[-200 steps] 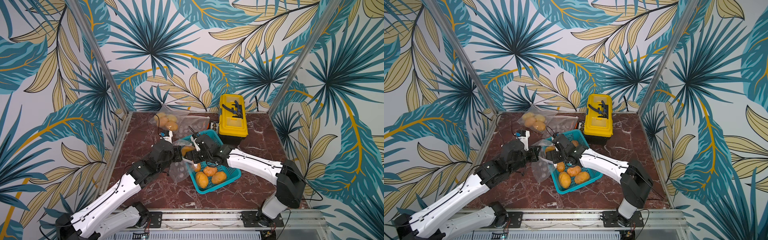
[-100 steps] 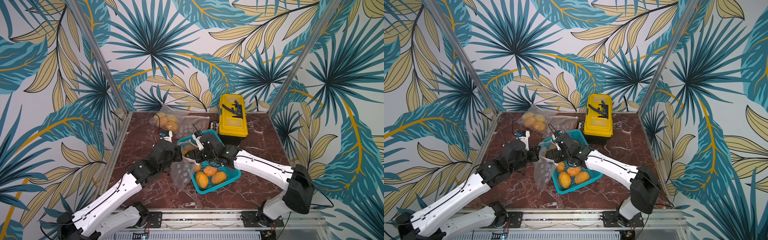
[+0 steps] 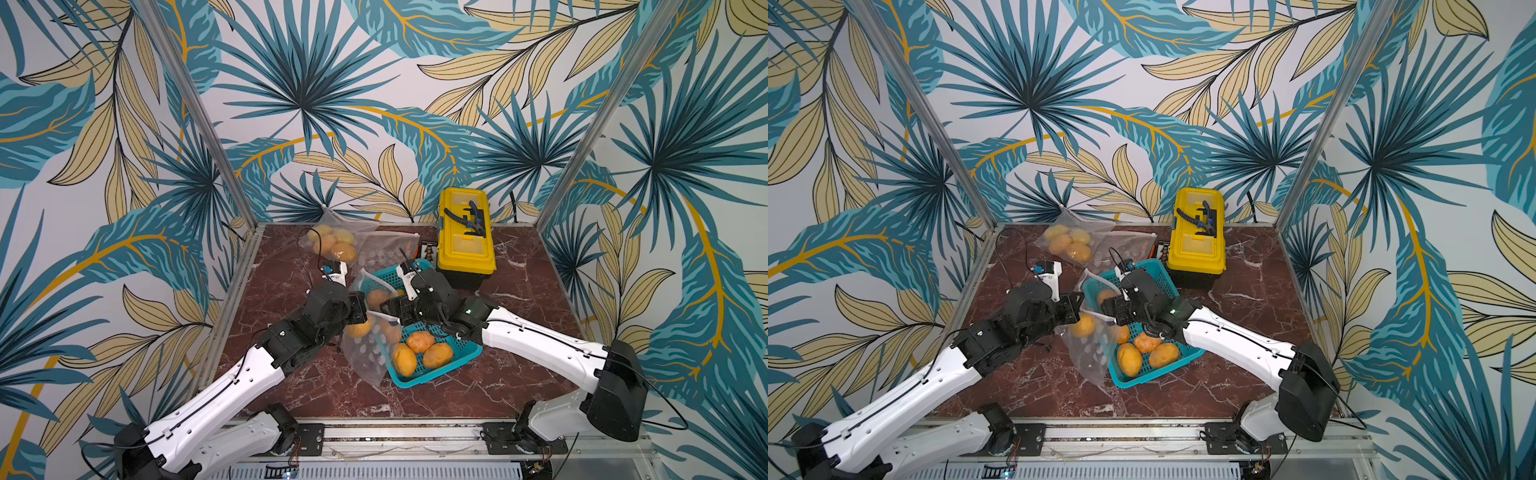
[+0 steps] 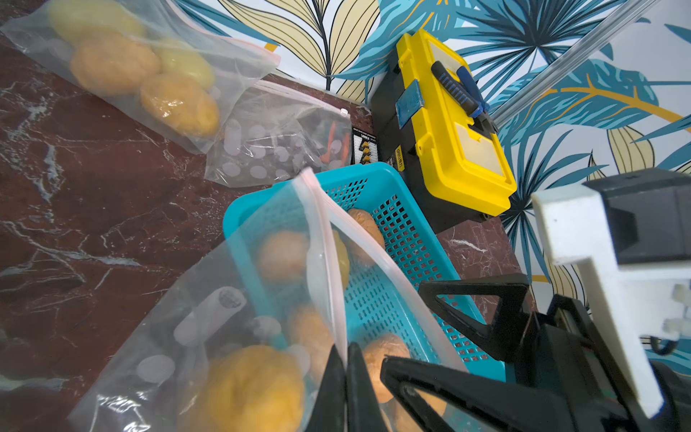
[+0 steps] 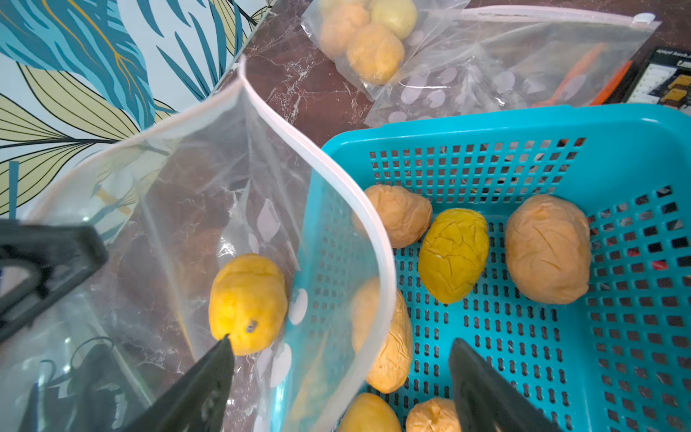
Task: Put the potatoes into a zipper bag and zip it
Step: Place the potato into the zipper food storage bag.
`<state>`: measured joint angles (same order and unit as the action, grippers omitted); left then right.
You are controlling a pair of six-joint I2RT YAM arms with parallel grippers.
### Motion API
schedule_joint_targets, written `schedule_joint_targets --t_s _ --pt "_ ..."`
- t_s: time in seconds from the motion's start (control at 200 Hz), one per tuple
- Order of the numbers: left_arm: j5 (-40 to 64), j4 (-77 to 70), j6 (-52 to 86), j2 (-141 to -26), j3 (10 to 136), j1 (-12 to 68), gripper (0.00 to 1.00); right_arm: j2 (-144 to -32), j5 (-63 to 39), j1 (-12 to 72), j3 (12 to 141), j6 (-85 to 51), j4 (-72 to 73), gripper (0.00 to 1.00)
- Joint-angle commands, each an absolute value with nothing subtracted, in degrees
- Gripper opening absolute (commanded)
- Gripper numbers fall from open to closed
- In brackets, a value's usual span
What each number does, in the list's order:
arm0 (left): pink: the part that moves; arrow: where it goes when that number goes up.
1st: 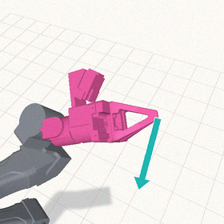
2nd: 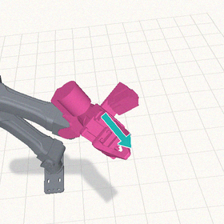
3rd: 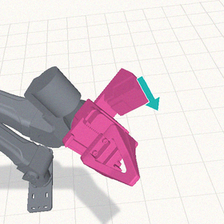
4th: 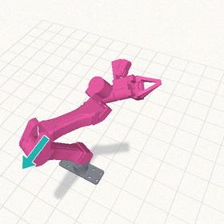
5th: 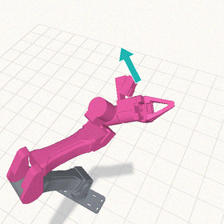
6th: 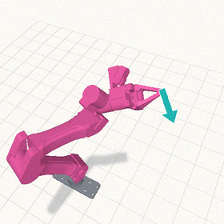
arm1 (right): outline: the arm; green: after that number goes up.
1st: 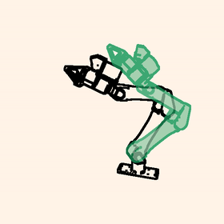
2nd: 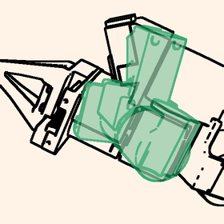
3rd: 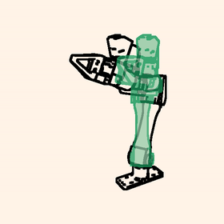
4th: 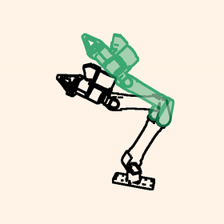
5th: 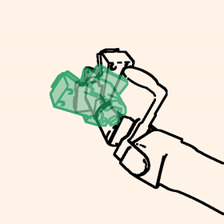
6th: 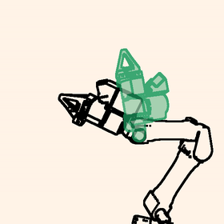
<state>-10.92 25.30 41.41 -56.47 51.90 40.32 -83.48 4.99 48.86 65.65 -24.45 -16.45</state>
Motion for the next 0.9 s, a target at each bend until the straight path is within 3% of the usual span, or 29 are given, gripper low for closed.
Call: schedule_joint_targets --t_s 0.0,0.145,0.255,0.421,0.601,0.896 --pt "-13.50 26.10 40.35 -56.88 52.81 39.64 0.00 -82.00 7.63 48.51 65.01 -24.52 -17.28 0.77" --pt "-12.72 26.10 39.99 -56.31 52.64 39.64 0.00 -83.00 11.85 48.09 66.03 -25.29 -19.27 0.76" --pt "-13.36 26.11 39.81 -55.44 52.21 39.65 0.00 -83.81 17.11 47.22 66.80 -26.22 -21.86 0.85" --pt "-12.51 26.08 39.25 -55.24 52.15 39.58 0.00 -83.52 16.50 44.42 66.32 -26.07 -21.81 0.91" --pt "-12.22 26.06 39.11 -55.81 52.45 39.64 0.00 -81.27 6.64 43.53 63.11 -24.52 -15.27 0.99" --pt "-12.49 26.09 39.12 -57.91 53.26 39.70 0.00 -80.64 -6.80 42.50 63.85 -25.35 -8.43 1.00"
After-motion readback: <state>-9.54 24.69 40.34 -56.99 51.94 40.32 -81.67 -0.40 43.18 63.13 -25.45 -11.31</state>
